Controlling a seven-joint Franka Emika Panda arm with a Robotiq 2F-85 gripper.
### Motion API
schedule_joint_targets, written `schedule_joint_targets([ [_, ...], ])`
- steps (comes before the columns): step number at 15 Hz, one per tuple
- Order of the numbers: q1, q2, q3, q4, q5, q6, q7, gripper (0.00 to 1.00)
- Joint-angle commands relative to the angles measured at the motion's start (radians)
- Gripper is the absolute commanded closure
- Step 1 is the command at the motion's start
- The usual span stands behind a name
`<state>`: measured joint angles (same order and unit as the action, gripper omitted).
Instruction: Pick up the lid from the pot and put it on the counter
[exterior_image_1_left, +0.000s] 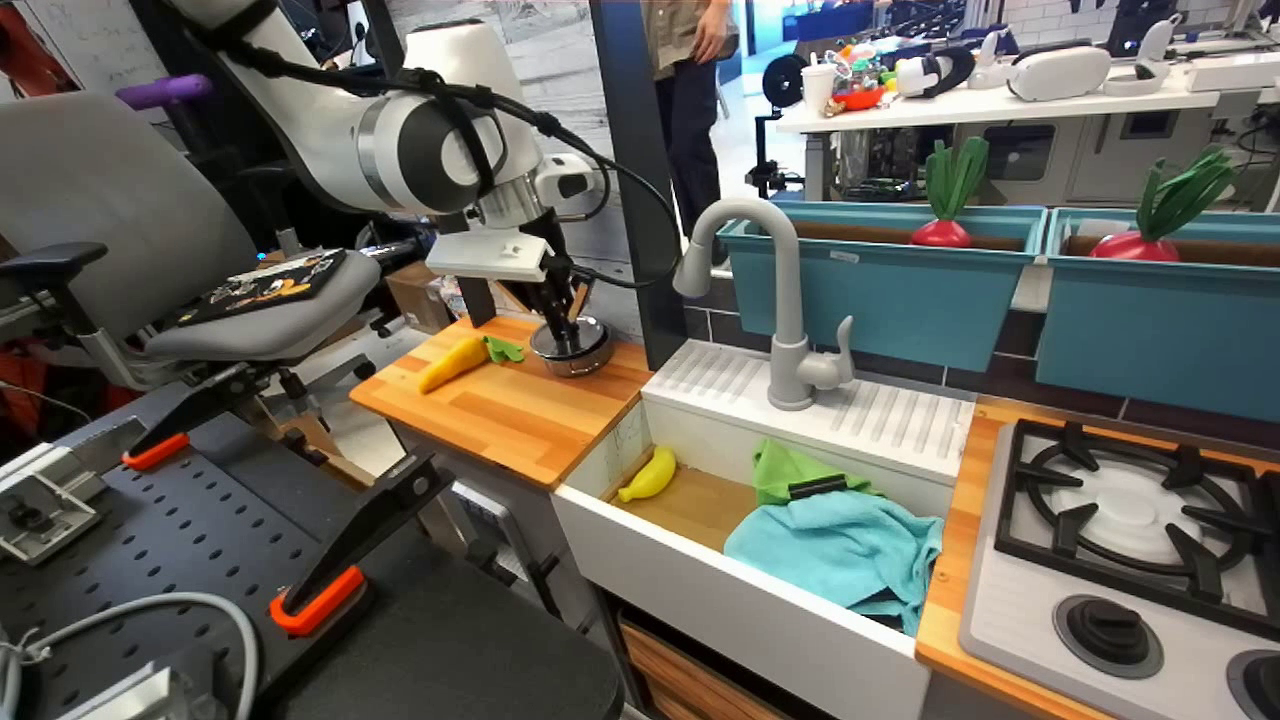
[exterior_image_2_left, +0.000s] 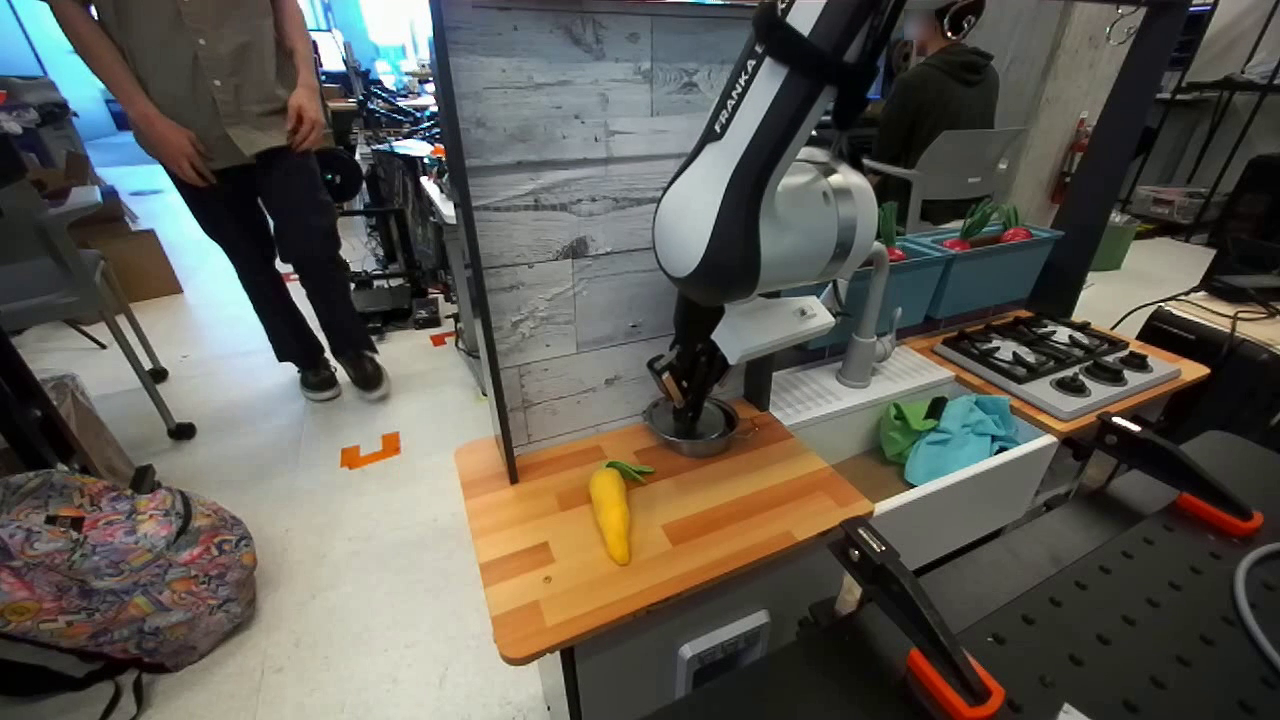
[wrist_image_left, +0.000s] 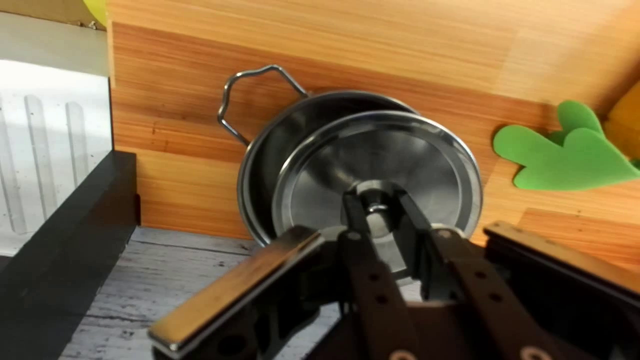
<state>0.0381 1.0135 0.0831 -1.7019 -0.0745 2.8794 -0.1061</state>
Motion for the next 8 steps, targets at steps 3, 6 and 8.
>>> schedule_joint_targets([
  [3, 0.005, -0.116, -0.005, -0.140, -0.004, 0.034, 0.001, 0.95],
  [6, -0.002, -0.183, 0.005, -0.213, -0.004, 0.049, -0.007, 0.95],
  [8, 0.004, -0.207, 0.004, -0.244, -0.014, 0.040, -0.017, 0.95],
])
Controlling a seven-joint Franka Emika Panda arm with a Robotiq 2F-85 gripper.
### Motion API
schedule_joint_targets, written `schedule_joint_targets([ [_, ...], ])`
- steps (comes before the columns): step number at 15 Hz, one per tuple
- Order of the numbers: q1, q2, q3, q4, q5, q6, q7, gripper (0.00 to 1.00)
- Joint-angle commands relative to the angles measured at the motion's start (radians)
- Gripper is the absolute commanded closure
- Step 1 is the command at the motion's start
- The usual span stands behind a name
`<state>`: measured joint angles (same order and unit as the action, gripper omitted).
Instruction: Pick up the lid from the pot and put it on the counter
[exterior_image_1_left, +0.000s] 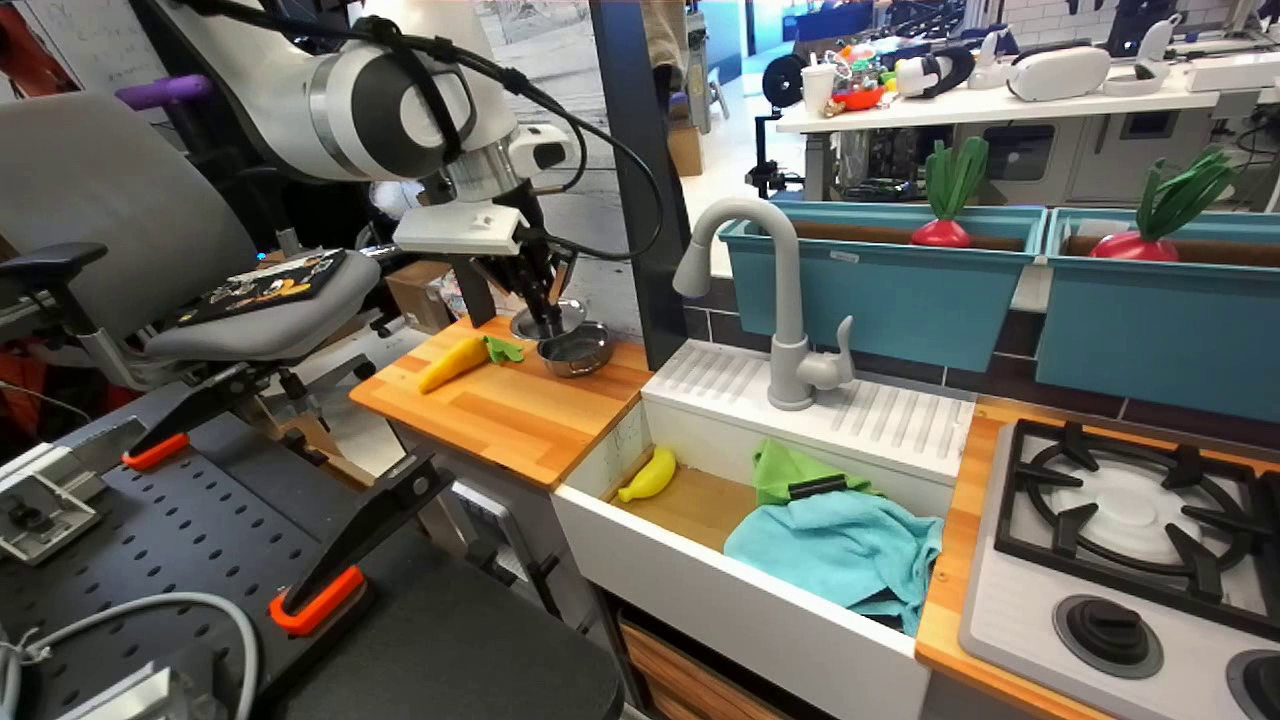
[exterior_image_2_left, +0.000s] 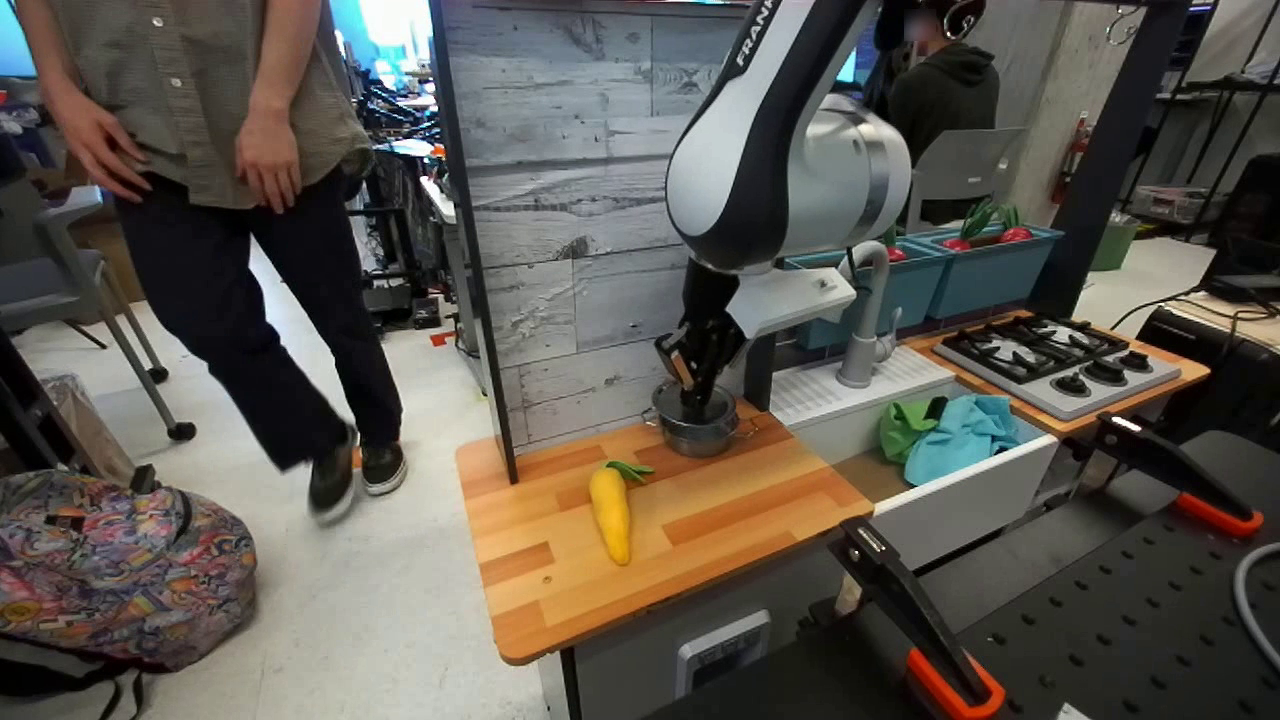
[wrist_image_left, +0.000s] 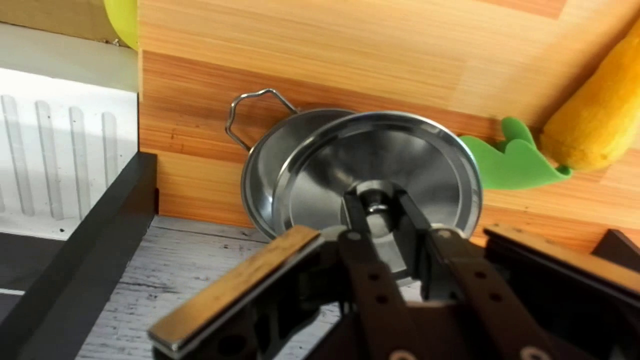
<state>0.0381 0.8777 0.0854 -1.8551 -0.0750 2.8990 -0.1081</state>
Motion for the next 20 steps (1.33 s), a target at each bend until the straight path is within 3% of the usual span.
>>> schedule_joint_targets([
  [1, 0.010, -0.074, 0.001, -0.103, -0.025, 0.009, -0.029, 0.95],
  [9, 0.105, -0.036, -0.039, -0.173, -0.144, 0.031, -0.060, 0.95],
  [15, 0.153, 0.030, -0.070, -0.124, -0.181, 0.011, -0.056, 0.95],
  [20, 0.153, 0.081, -0.073, -0.065, -0.179, -0.002, -0.071, 0.95],
])
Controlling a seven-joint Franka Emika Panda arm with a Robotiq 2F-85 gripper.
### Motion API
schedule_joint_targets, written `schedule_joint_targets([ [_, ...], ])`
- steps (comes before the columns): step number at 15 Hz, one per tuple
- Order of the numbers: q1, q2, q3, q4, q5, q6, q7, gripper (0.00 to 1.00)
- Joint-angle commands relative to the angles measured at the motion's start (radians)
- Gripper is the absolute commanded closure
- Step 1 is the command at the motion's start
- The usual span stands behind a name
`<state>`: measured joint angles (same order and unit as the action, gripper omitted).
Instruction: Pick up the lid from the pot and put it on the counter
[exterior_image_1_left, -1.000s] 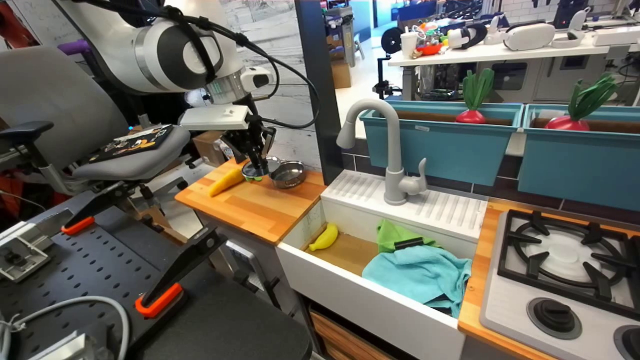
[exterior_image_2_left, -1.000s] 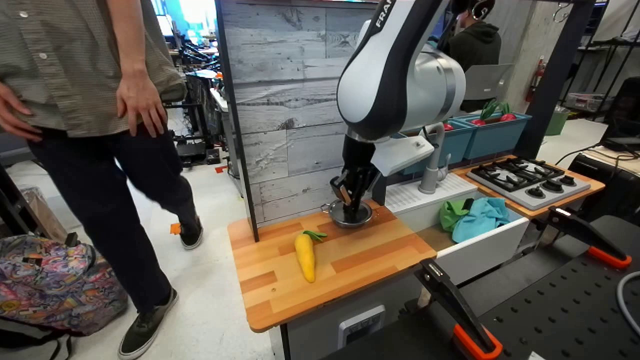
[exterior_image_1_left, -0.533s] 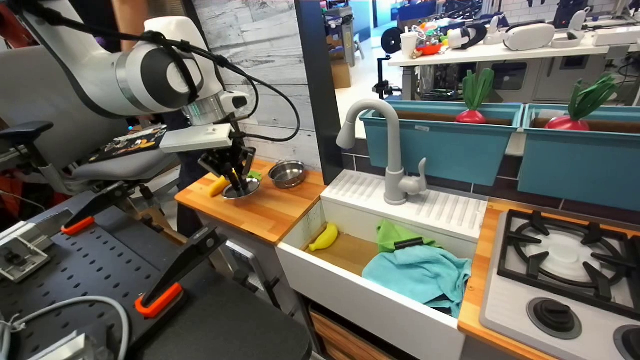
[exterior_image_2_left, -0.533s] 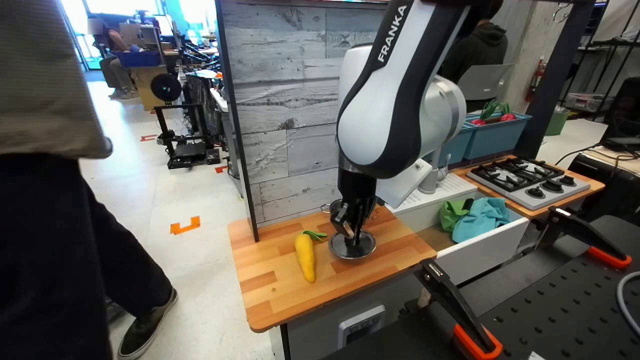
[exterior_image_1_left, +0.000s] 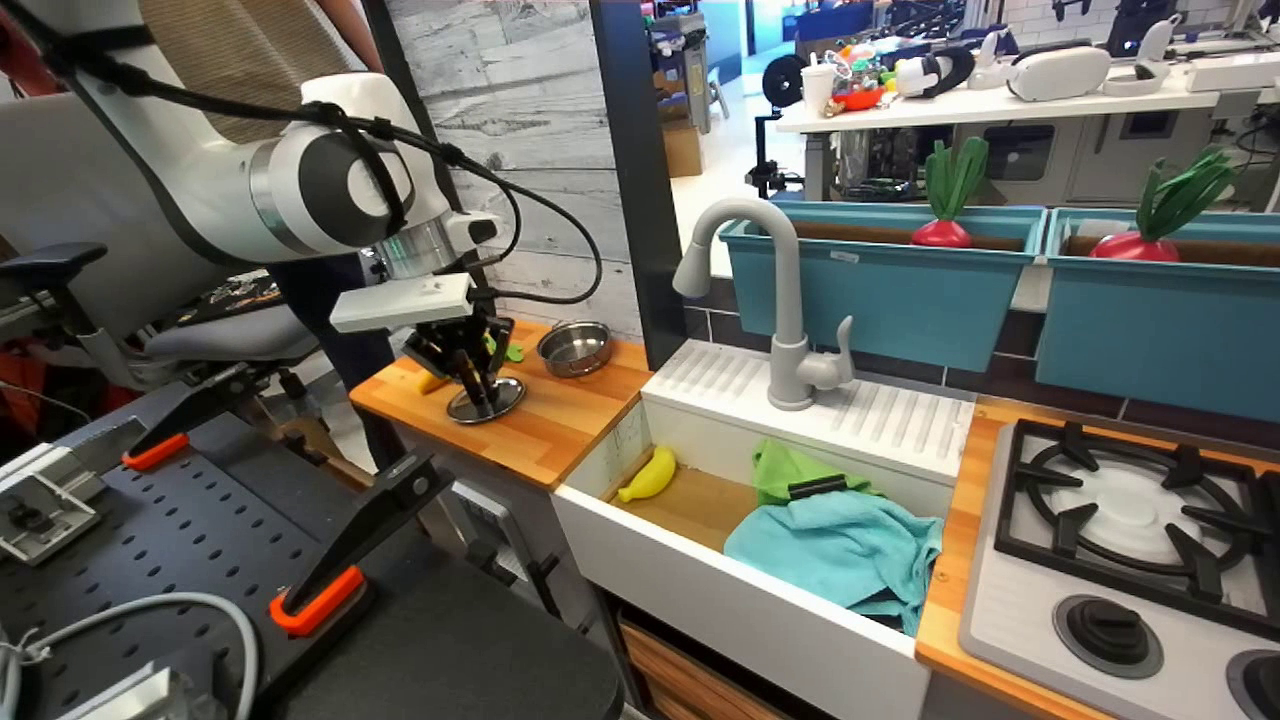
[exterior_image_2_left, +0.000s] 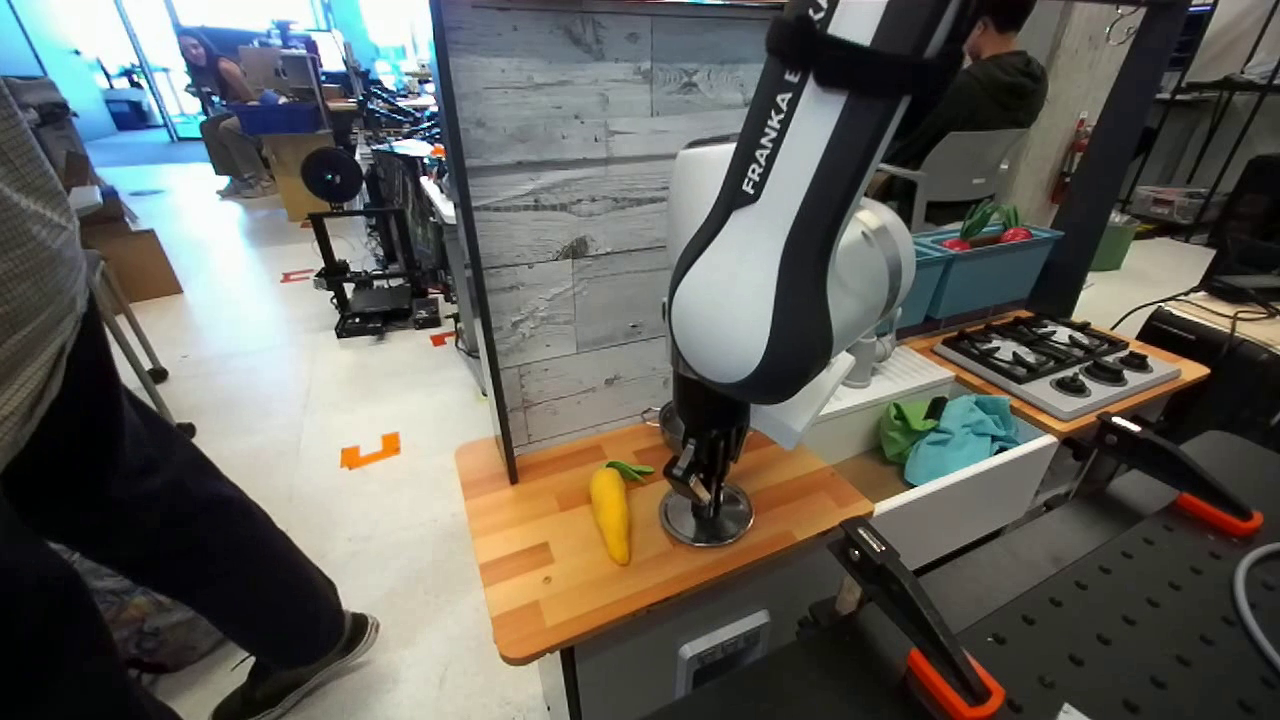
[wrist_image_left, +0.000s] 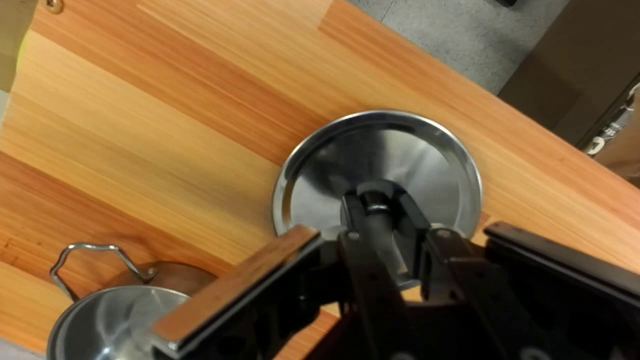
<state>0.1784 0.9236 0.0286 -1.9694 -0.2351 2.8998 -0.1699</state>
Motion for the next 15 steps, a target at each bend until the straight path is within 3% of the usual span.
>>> schedule_joint_targets([
  [1, 0.016, 0.044, -0.023, 0.058, -0.019, 0.013, -0.004, 0.95],
  [4, 0.029, 0.056, -0.039, 0.084, -0.019, 0.018, 0.009, 0.95],
  [5, 0.034, 0.058, -0.044, 0.090, -0.019, 0.015, 0.012, 0.55],
  [7, 0.044, 0.064, -0.055, 0.100, -0.020, 0.014, 0.016, 0.49],
  [13, 0.046, 0.060, -0.057, 0.097, -0.020, 0.017, 0.009, 0.05],
  [15, 0.022, 0.038, -0.034, 0.078, -0.017, 0.004, -0.013, 0.00],
])
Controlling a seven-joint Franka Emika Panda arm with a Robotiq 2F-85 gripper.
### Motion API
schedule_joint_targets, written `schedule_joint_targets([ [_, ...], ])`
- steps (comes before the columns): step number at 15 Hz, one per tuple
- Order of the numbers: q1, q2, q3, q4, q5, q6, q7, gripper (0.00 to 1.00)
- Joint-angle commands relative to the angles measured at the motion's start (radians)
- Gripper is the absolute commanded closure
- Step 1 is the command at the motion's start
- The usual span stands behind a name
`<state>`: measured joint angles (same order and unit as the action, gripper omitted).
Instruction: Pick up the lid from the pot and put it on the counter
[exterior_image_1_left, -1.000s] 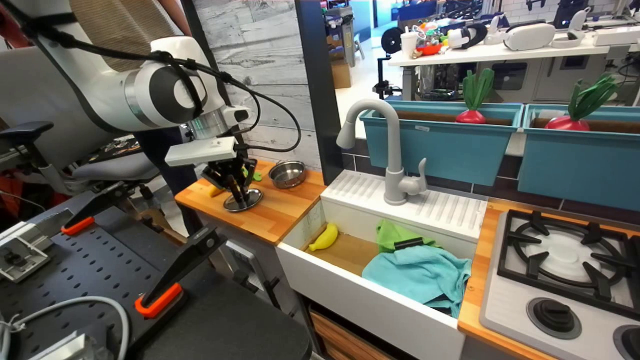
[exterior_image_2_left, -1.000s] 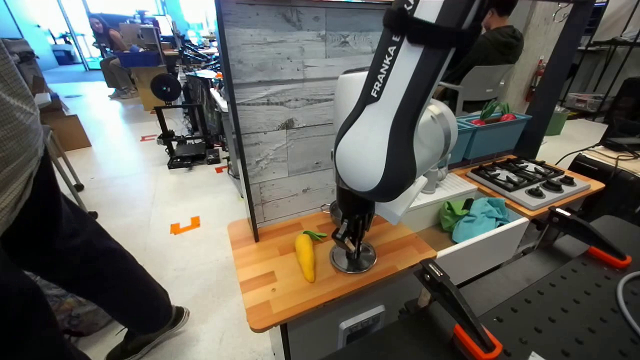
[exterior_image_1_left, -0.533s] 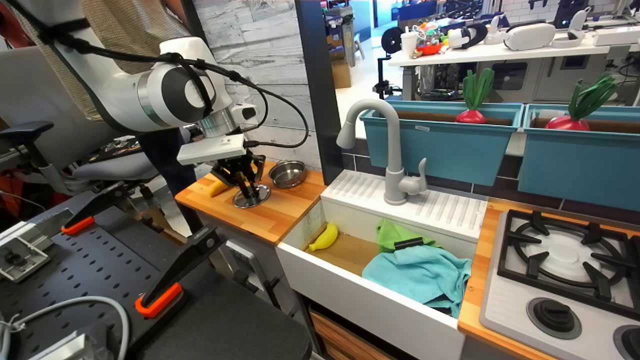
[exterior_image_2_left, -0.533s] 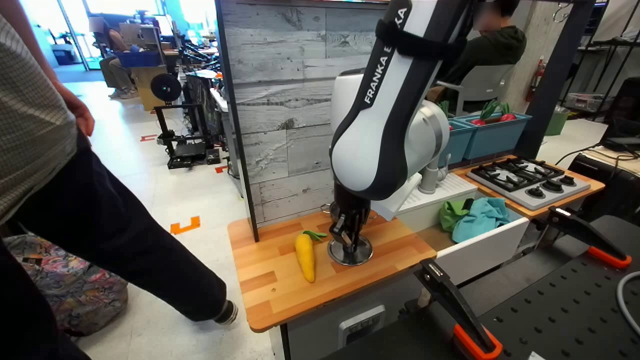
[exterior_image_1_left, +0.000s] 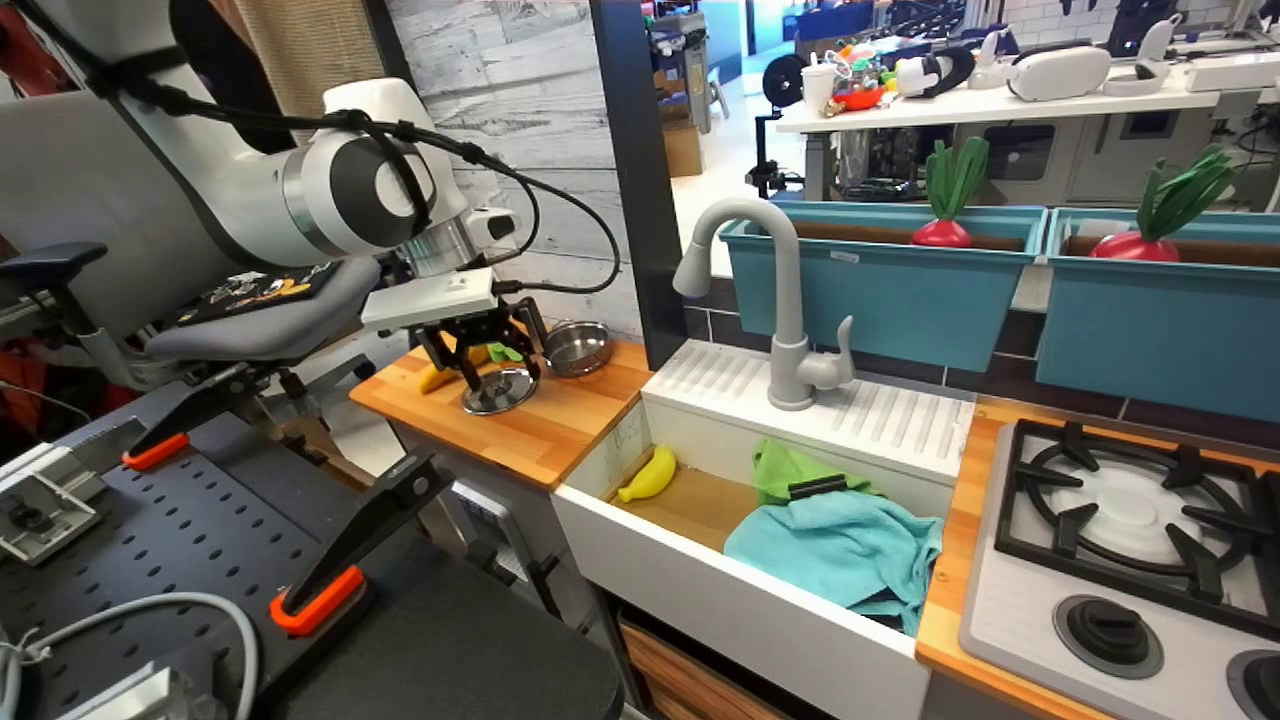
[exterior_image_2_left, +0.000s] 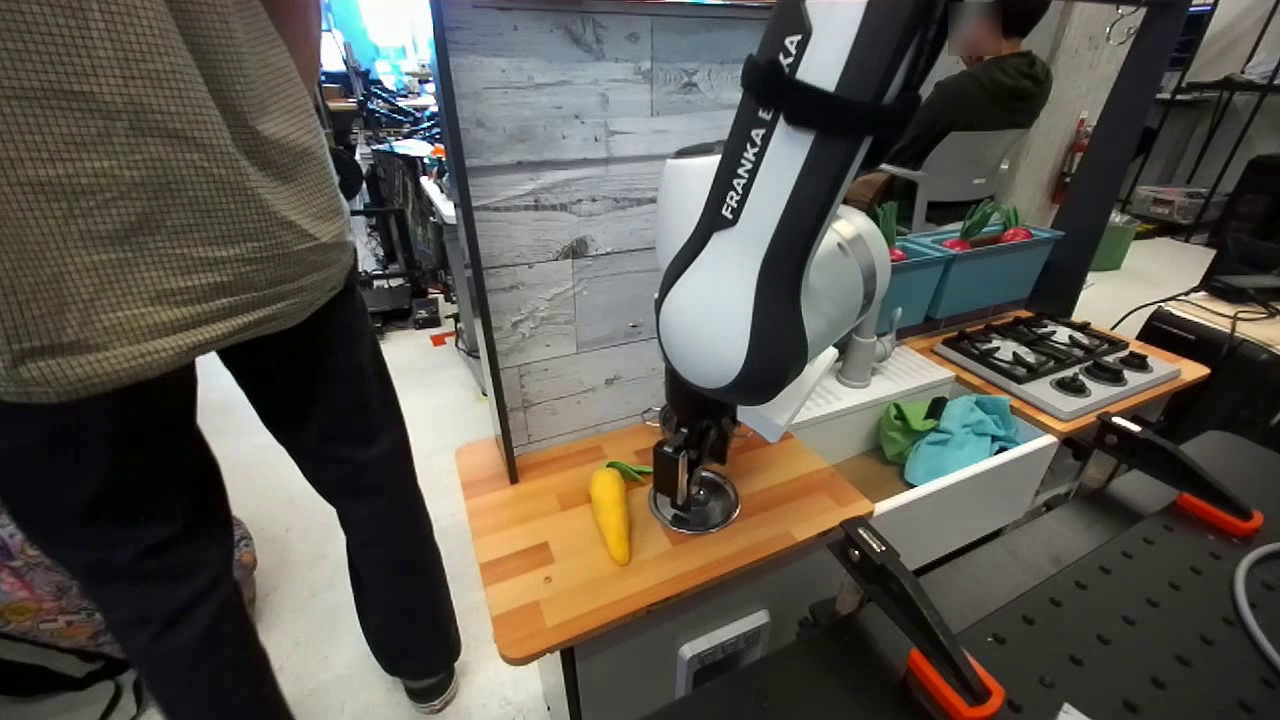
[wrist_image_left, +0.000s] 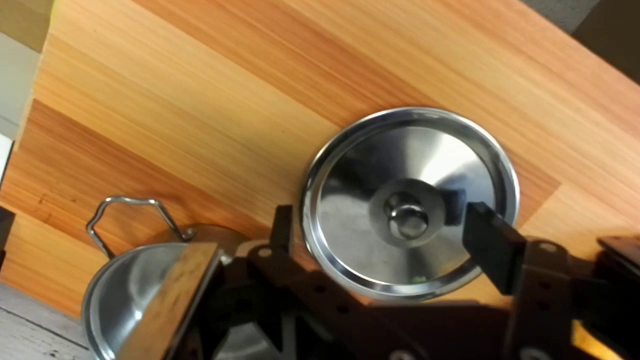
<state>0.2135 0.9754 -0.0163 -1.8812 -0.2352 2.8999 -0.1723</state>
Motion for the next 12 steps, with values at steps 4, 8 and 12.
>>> schedule_joint_targets([
  [4, -0.043, -0.066, 0.038, -0.047, -0.008, -0.009, -0.024, 0.00],
  [8, -0.067, -0.151, 0.071, -0.105, 0.000, -0.021, -0.026, 0.00],
  [12, -0.063, -0.146, 0.074, -0.089, 0.002, -0.008, -0.011, 0.00],
])
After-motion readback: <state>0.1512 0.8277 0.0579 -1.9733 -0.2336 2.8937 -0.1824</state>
